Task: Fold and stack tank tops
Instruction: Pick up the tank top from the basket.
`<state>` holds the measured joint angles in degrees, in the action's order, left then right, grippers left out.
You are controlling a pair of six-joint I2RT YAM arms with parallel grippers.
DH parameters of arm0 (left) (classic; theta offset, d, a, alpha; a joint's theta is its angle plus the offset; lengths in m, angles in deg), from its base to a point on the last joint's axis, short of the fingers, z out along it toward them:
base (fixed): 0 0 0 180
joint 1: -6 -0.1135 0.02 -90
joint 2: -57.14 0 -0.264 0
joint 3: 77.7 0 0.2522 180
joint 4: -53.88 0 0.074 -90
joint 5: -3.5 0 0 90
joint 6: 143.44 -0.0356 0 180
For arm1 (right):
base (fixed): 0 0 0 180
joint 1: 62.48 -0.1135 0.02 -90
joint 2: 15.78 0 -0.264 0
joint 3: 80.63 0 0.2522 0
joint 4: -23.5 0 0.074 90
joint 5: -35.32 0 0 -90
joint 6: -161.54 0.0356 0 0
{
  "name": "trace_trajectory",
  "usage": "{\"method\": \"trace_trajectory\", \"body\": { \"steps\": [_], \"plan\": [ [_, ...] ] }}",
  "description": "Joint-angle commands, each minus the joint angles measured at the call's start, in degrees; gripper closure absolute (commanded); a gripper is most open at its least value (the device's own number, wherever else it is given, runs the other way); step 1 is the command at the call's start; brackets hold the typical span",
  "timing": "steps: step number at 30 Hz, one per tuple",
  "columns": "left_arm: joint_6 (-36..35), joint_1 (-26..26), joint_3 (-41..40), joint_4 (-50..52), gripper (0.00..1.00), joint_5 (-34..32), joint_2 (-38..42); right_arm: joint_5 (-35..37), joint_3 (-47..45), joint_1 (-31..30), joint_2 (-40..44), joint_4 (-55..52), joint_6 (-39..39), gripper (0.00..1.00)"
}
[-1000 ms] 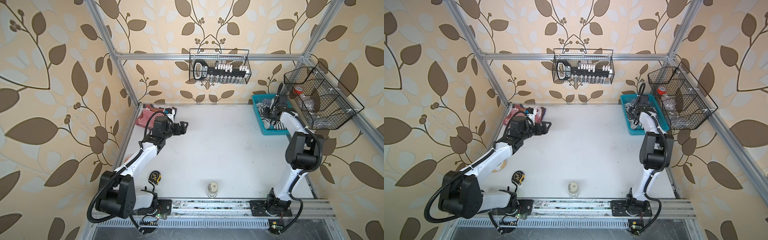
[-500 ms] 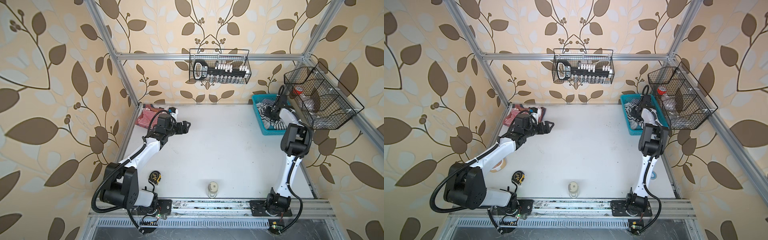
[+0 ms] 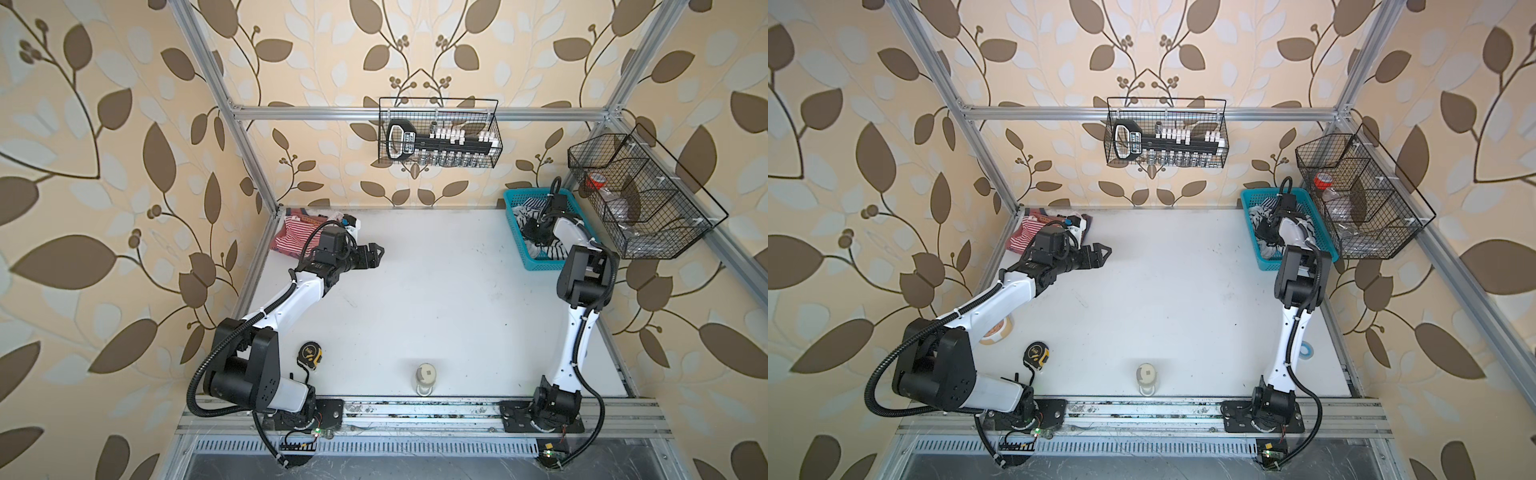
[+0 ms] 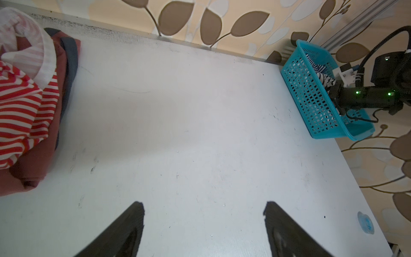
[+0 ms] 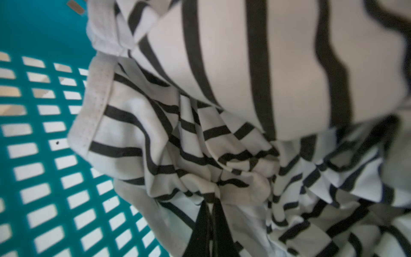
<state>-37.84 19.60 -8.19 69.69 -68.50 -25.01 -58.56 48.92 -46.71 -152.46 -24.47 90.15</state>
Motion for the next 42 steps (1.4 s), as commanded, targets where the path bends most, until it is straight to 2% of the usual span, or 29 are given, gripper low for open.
{"method": "trace_trajectory", "body": {
  "steps": [1,9,19,30,42],
  "plan": [
    [-0.4,0.6,2.9,-0.1,0.14,1.5,0.1,0.2,-1.6,0.1,3.9,0.0,0.0,1.00],
    [0.0,1.2,2.6,-0.5,0.14,1.5,1.5,2.1,-11.8,-0.4,19.4,4.6,-1.0,1.00],
    [0.7,2.0,2.3,-0.7,0.15,1.3,2.8,4.8,-17.4,-1.7,34.9,5.2,-2.9,1.00],
    [1.8,3.2,1.9,-1.7,0.15,2.0,4.0,0.1,-18.6,-1.8,47.9,5.7,-4.8,1.00],
    [2.2,3.8,1.6,-1.9,0.15,1.9,5.0,-8.1,-18.2,-4.2,57.3,8.3,-4.5,1.00]
  ]
}}
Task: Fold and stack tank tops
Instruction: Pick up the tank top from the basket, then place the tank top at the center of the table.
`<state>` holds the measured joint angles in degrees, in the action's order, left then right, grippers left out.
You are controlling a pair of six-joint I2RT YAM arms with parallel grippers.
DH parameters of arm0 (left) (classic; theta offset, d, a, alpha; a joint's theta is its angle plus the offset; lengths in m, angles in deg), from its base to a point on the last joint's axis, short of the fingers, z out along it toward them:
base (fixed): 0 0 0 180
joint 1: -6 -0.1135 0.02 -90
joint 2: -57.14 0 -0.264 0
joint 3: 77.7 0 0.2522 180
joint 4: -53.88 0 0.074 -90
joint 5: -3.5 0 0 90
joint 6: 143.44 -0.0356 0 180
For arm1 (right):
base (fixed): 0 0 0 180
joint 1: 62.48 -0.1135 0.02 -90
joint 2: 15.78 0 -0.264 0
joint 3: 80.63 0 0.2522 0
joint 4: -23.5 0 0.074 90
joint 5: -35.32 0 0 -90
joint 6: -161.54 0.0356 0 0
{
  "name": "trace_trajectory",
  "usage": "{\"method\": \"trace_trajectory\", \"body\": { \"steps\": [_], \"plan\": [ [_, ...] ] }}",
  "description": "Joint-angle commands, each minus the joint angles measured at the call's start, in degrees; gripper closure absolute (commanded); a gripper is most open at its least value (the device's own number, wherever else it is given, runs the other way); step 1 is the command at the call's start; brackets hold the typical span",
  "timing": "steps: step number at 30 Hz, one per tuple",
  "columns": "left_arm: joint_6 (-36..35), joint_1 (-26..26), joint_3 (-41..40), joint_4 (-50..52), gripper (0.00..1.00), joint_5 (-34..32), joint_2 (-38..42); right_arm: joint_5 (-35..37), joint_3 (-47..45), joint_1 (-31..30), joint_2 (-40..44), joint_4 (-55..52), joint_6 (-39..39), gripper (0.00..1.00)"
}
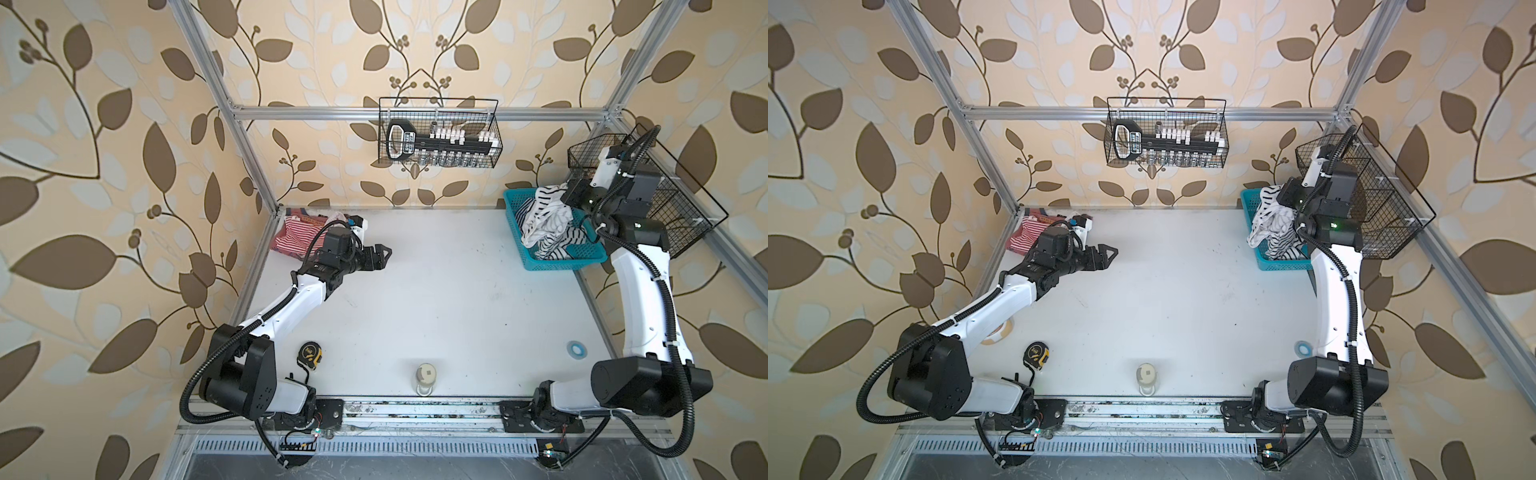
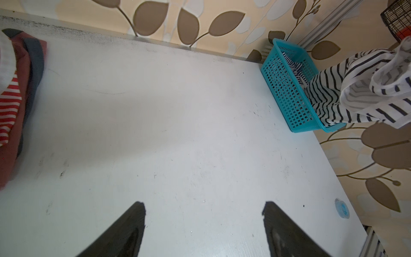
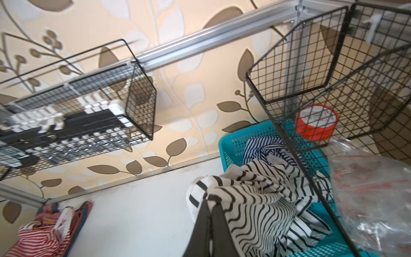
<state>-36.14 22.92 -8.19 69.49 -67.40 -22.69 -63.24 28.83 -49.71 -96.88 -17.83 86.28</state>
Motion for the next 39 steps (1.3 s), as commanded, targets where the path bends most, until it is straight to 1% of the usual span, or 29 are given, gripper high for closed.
{"method": "trace_trajectory", "body": {
  "steps": [1,4,7,10,13,18,24,29,31,34,39],
  "plan": [
    [0.6,0.5,1.6,-1.6,0.15,0.7,2.7,-3.5,2.4,-1.7,2.2,1.4,-0.7,1.00],
    [0.8,0.6,1.2,-1.8,0.16,0.6,3.4,-2.9,4.0,-4.7,3.7,0.4,-1.4,1.00],
    [0.9,0.6,1.1,-1.8,0.16,0.4,4.1,-0.7,5.7,-8.6,5.2,-0.7,-3.1,1.00],
    [1.0,0.6,0.9,-1.8,0.16,0.2,4.9,3.3,7.5,-14.1,7.1,-0.9,-5.5,1.00],
    [1.1,0.7,0.7,-1.7,0.16,0.1,5.7,8.9,9.4,-19.0,9.0,-1.3,-8.1,1.00],
    [1.3,0.7,0.1,-1.6,0.16,-0.1,7.3,14.8,11.5,-24.2,10.3,-3.1,-10.4,1.00],
    [1.3,0.7,-0.7,-1.1,0.16,-0.8,9.9,24.4,11.6,-30.5,9.9,-6.0,-11.4,1.00],
    [0.9,0.7,-1.2,-0.1,0.16,-1.7,11.7,37.2,8.0,-41.8,8.0,-6.4,-11.5,1.00],
    [0.7,0.7,-1.2,0.5,0.16,-1.9,12.2,38.1,6.9,-44.4,6.3,-7.1,-9.2,1.00],
    [0.4,0.7,-1.3,1.3,0.16,-2.4,13.4,36.8,5.2,-47.2,2.9,-7.9,-4.9,1.00],
    [-0.6,0.7,-1.7,3.3,0.17,-5.0,16.4,35.9,2.6,-53.6,-3.5,-5.2,0.2,1.00]
  ]
}}
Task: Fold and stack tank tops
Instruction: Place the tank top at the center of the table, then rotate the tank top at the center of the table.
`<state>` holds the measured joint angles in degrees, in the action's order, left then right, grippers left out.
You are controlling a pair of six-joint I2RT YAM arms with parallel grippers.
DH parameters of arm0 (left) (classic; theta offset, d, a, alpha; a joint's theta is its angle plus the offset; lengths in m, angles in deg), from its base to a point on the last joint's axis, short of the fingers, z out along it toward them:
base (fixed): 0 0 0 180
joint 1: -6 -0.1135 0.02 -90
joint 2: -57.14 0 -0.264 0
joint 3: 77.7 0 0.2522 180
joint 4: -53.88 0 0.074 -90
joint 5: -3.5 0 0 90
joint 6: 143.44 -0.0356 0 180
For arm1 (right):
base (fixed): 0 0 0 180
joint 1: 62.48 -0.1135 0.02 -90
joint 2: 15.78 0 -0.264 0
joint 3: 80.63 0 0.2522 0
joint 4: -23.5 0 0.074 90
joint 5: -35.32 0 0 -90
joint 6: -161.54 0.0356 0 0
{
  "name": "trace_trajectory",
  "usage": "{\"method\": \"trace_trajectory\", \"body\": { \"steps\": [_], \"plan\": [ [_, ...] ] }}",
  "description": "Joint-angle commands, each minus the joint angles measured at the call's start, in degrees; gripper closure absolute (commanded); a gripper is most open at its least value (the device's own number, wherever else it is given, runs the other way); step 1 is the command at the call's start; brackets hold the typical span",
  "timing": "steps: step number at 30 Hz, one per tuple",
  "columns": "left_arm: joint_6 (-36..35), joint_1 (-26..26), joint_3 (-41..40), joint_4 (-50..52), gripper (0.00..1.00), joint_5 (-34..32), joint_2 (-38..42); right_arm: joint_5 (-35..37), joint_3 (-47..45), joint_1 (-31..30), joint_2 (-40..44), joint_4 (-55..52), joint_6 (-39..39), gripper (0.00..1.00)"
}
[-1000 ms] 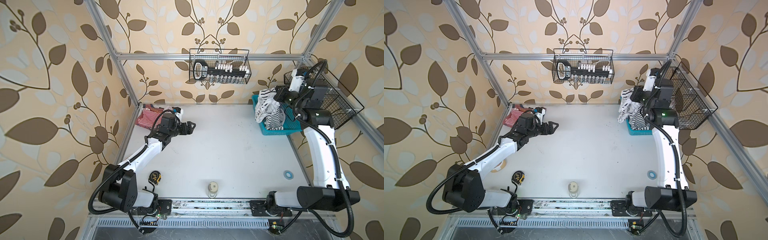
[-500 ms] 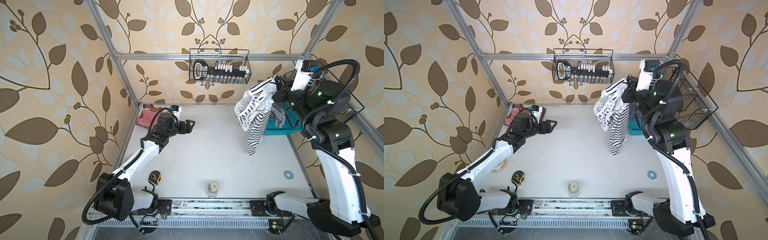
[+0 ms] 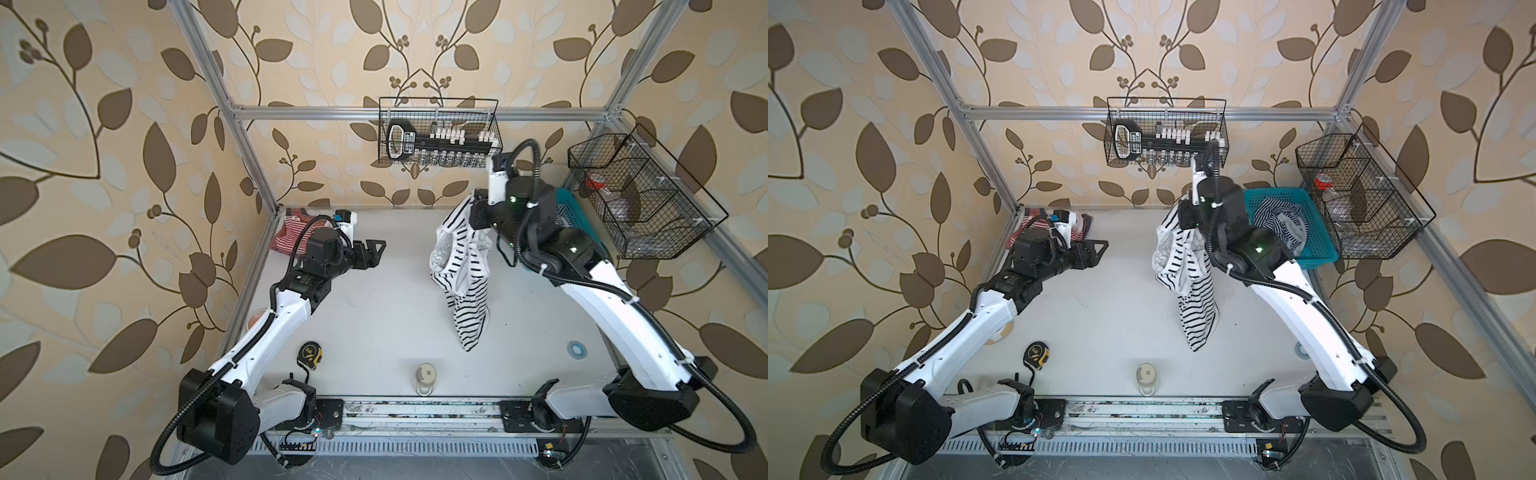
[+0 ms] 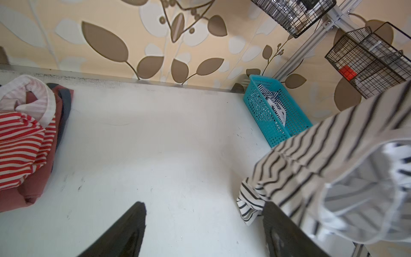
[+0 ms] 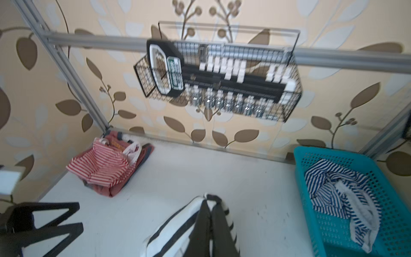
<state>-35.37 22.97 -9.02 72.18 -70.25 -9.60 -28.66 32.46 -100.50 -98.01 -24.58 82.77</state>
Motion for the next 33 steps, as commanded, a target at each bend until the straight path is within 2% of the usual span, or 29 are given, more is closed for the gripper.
{"method": "trace_trajectory", "body": {
  "steps": [1,9,13,15,17,18,20,24,29,33],
  "plan": [
    [-1.6,0.7,-1.2,0.7,0.17,-2.8,3.9,1.1,-0.8,-3.8,-3.6,2.1,4.9,1.00],
    [-1.9,0.7,-1.3,3.5,0.22,-5.8,8.5,-16.4,-1.2,-4.5,-15.5,9.3,14.8,1.00],
    [-1.5,0.7,-0.6,5.2,0.25,-3.1,9.0,-23.2,3.3,-3.9,-23.7,10.2,14.8,0.60],
    [-1.6,0.7,0.7,7.7,0.27,0.0,8.5,-27.8,4.5,-2.2,-26.3,11.1,15.9,0.54],
    [-2.4,0.8,2.7,11.1,0.30,3.3,7.5,-31.8,3.3,0.0,-26.4,12.7,17.2,0.52],
    [-3.1,1.0,3.9,13.5,0.30,5.1,6.7,-32.2,1.4,1.3,-25.0,13.4,17.4,0.46],
    [-4.5,1.6,6.1,17.4,0.31,7.9,5.1,-30.9,-2.8,3.2,-21.1,14.1,17.0,0.44],
    [-6.6,3.9,10.3,24.2,0.33,10.3,0.1,-27.3,-13.5,7.8,-10.5,11.5,13.9,0.49],
    [-8.2,7.6,16.4,32.0,0.36,9.3,-8.6,-21.5,-24.1,10.2,-1.8,0.7,8.2,0.66],
    [-9.1,10.7,19.7,33.3,0.41,10.5,-14.8,-23.8,-32.3,10.2,1.3,-3.4,6.7,0.74]
  ]
}}
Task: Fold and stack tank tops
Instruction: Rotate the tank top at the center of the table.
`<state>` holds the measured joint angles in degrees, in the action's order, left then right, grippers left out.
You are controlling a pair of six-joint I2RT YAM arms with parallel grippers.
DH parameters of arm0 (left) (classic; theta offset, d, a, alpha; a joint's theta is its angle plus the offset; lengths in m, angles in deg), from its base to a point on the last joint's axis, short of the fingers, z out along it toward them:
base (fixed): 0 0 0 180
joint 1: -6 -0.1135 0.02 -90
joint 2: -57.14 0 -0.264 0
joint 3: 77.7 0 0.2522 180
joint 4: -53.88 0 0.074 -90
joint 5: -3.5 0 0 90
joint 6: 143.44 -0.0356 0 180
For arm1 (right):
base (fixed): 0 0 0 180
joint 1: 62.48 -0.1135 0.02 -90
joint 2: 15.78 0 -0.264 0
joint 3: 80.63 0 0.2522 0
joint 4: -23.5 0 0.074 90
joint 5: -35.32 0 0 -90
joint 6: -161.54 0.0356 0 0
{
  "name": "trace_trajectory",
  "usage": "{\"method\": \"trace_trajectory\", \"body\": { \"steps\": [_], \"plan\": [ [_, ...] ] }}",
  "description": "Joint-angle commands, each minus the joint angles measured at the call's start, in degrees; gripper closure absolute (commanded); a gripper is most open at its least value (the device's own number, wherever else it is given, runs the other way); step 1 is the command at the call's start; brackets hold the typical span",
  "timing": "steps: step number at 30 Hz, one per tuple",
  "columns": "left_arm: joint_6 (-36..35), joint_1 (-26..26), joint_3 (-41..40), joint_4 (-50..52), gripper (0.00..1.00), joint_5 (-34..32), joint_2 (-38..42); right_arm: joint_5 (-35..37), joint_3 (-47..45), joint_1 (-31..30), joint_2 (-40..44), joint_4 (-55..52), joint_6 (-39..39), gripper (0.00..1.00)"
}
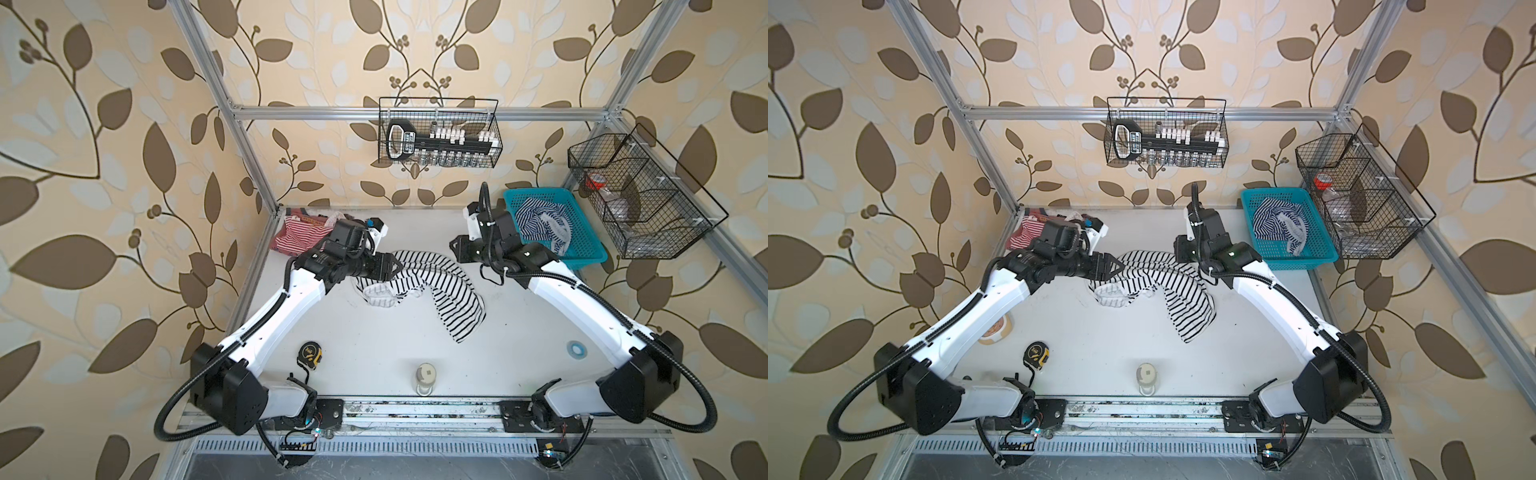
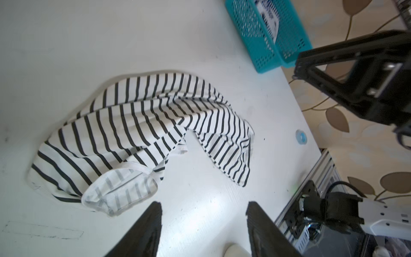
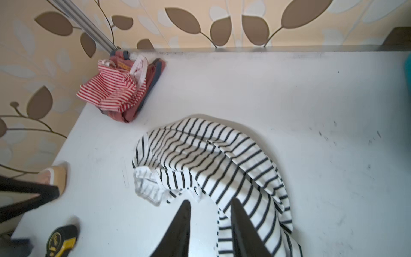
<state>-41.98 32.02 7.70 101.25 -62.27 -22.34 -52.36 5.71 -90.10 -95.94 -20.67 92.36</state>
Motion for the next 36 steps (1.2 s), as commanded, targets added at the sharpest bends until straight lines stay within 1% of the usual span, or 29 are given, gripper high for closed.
{"method": "trace_trajectory", "body": {
  "steps": [1,4,7,9,11,13,15,20,25,30,33,36],
  "plan": [
    [-2.8,2.3,3.7,4.2,0.42,2.8,-4.5,-1.4,-7.7,-0.2,-0.3,-7.3,-2.9,0.75],
    [-3.0,3.2,6.2,5.4,0.50,2.6,-10.0,-3.5,-12.9,-0.6,0.4,-7.2,-2.3,0.74],
    [-2.9,3.2,8.4,8.3,0.56,1.4,-15.5,-4.2,-16.6,-1.2,-0.3,-6.7,-2.4,0.67],
    [-2.8,3.2,9.4,9.7,0.58,0.5,-19.2,-5.0,-18.3,-1.5,-1.3,-6.0,-2.5,0.65],
    [-2.8,3.2,10.6,11.1,0.62,-0.3,-22.6,-6.1,-19.7,-1.9,-2.9,-5.2,-2.7,0.65],
    [-2.6,3.2,11.7,11.9,0.65,-1.5,-25.7,-6.6,-20.4,-2.7,-4.9,-4.7,-3.1,0.68],
    [-1.9,3.1,12.6,12.1,0.68,-3.5,-28.7,-7.1,-21.3,-3.5,-7.1,-4.0,-3.2,0.73],
    [-1.4,3.0,16.8,13.0,0.69,-7.0,-35.7,-10.5,-23.4,-4.8,-12.6,-0.7,-2.6,0.87],
    [-1.4,2.7,21.9,13.5,0.69,-8.7,-41.3,-14.0,-23.6,-7.7,-16.6,2.7,-0.5,0.96],
    [-2.5,1.2,28.3,14.0,0.69,-9.5,-46.8,-22.6,-21.5,-11.6,-20.7,10.2,4.1,0.97],
    [-3.2,-0.2,33.5,14.2,0.69,-9.0,-49.6,-27.1,-18.4,-12.5,-23.4,14.8,7.0,0.91],
    [-4.3,-1.4,40.7,18.0,0.68,-9.6,-50.8,-28.4,-13.8,-12.0,-24.6,16.1,8.2,0.85]
  ]
}}
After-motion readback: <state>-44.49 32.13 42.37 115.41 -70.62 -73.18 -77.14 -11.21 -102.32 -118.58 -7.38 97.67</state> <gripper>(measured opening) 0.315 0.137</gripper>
